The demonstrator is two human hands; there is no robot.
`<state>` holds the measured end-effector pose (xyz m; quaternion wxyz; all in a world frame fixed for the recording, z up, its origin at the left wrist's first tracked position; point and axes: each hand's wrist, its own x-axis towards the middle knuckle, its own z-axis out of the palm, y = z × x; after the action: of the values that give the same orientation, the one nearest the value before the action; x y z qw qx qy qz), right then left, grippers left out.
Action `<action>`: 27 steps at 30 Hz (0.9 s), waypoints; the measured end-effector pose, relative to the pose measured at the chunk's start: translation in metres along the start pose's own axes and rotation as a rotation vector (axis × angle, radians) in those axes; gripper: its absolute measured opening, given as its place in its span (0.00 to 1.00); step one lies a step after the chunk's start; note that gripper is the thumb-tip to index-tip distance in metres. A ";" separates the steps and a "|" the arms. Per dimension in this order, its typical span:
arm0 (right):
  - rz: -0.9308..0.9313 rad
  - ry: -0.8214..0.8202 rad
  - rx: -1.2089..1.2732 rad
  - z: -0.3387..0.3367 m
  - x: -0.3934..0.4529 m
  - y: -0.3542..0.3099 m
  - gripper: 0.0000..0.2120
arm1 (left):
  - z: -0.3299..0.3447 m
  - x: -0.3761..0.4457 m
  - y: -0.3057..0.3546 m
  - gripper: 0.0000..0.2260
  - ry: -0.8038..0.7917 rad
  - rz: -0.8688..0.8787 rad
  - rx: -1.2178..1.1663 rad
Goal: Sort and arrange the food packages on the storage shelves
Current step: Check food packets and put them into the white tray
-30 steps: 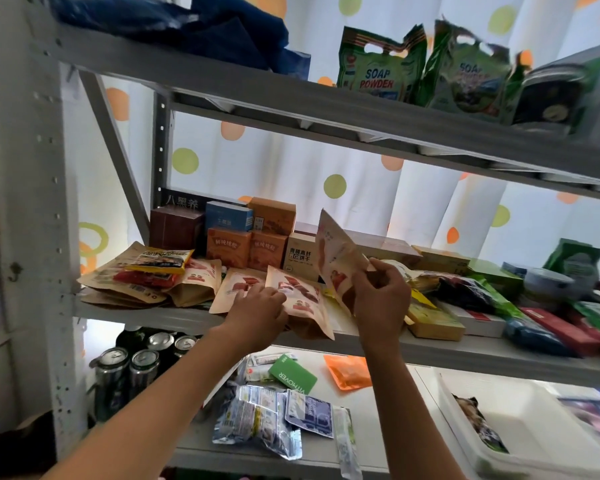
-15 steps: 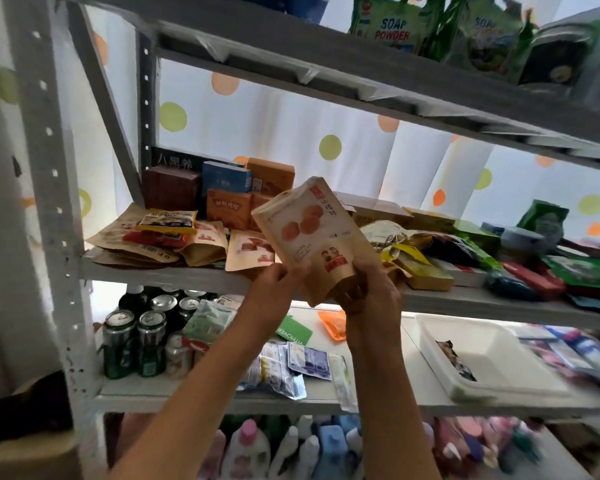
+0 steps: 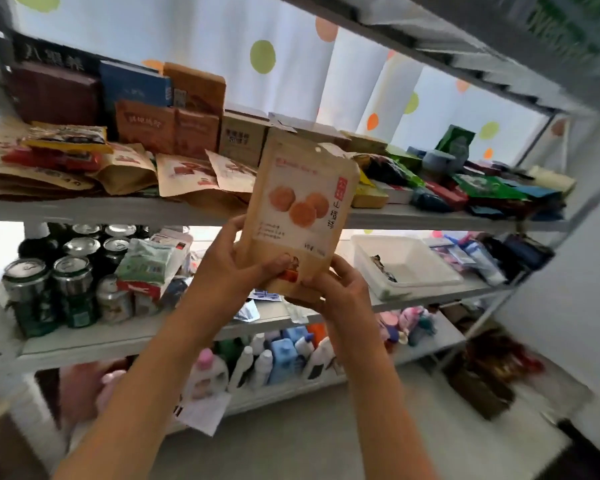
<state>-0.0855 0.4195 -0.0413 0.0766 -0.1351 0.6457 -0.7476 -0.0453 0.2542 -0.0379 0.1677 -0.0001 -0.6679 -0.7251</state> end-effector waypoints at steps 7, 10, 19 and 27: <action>0.060 0.032 0.059 -0.046 -0.025 0.028 0.17 | 0.040 -0.035 -0.005 0.35 -0.073 -0.035 0.165; 0.077 0.047 0.113 -0.070 -0.039 0.033 0.24 | 0.072 -0.051 -0.005 0.36 -0.050 -0.050 0.184; 0.055 0.110 0.159 -0.164 -0.094 0.028 0.36 | 0.180 -0.101 -0.016 0.34 -0.036 -0.106 0.196; 0.025 0.107 0.247 -0.244 -0.157 0.031 0.26 | 0.261 -0.155 -0.039 0.24 -0.047 -0.137 0.101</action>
<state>-0.0116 0.6904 -0.1196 0.0673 -0.0765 0.5536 -0.8265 0.0335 0.5468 -0.0820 0.1015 0.0371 -0.7059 -0.7000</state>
